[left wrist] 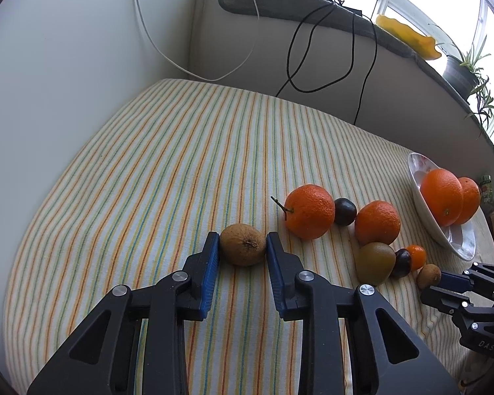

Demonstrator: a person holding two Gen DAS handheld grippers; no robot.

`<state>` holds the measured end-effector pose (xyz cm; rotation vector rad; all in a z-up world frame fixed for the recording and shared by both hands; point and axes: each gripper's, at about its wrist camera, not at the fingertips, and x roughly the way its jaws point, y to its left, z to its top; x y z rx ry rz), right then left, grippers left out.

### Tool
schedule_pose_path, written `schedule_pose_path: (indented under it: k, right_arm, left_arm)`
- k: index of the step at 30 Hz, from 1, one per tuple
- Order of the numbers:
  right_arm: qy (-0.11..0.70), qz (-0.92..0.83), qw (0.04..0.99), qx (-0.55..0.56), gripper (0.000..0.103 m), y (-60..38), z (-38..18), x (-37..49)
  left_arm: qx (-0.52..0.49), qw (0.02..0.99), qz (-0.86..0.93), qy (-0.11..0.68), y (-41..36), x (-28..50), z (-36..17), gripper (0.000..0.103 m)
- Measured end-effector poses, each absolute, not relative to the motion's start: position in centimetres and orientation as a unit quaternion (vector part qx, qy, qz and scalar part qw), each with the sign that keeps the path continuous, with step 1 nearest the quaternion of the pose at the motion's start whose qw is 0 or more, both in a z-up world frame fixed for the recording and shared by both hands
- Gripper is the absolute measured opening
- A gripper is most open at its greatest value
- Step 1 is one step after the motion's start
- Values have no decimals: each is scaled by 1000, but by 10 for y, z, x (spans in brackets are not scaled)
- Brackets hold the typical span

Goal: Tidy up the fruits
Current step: 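Grasp a brown kiwi with the right gripper while the left gripper grasps a small brown kiwi, then carry both kiwis over the plate and open both grippers to drop them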

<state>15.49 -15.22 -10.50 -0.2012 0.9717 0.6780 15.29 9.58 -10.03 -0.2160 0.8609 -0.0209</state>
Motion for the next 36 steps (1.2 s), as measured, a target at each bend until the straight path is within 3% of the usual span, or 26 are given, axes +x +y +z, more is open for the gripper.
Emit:
schedule_pose_path:
  k: [20, 36]
  right_arm:
    - [421, 333, 842, -61, 27, -177, -75, 129]
    - [392, 306, 867, -32, 27, -218, -54, 127]
  left_arm:
    - [-107, 915, -26, 388, 91, 127, -75, 27]
    - [-96, 924, -95, 359, 40, 112, -44, 27]
